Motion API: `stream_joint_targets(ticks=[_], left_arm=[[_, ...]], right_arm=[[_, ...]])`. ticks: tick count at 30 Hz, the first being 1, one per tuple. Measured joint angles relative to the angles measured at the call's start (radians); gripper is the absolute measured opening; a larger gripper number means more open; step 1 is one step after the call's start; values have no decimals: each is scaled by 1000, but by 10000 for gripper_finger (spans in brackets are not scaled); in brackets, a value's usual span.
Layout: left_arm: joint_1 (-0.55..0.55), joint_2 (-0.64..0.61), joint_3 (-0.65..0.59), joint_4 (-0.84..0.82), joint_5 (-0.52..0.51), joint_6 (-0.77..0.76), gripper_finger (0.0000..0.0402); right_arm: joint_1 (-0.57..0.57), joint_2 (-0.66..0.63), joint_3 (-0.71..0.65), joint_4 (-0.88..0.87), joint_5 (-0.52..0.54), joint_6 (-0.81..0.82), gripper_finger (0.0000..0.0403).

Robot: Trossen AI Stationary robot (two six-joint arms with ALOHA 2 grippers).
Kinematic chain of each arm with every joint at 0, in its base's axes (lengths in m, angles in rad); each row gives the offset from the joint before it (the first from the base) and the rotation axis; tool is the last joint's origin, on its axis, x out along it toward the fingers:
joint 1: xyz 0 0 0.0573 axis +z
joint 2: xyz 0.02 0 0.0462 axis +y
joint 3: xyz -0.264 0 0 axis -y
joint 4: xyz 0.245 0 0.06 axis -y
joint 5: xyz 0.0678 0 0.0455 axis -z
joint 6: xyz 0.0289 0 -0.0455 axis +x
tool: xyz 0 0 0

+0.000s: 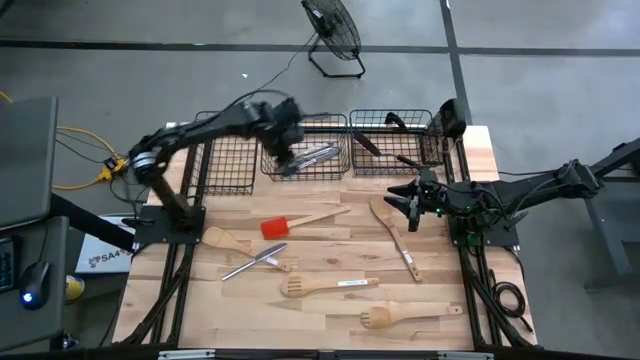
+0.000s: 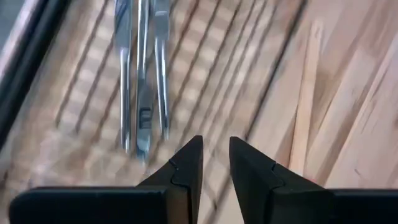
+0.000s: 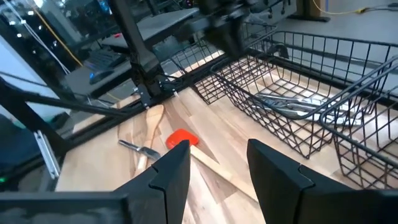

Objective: Pick & Place Kitchen Items
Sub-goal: Put the table knife into the middle wire basket

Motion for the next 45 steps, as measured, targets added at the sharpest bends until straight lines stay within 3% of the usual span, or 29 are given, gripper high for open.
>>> stream_joint_targets(ticks=[7, 11, 15, 24, 39, 45], left_arm=[[-183, -388, -403, 85, -52, -228, 78], [-322, -563, -556, 95, -70, -411, 78], [-448, -656, -661, 102, -125, -583, 78], [-647, -622, -755, 125, -135, -714, 78], [-850, -446, -754, 154, -88, -1153, 79], [-932, -388, -754, 219, -74, -1210, 121]], right_arm=[[0, 0, 0, -74, -10, -11, 152], [0, -1, 0, -98, -65, -12, 152], [0, -9, 0, -105, -100, -17, 152], [0, -55, 0, -105, -106, -65, 152], [0, -67, 0, -122, -183, -120, 152], [0, -67, 0, -146, -188, -124, 152]])
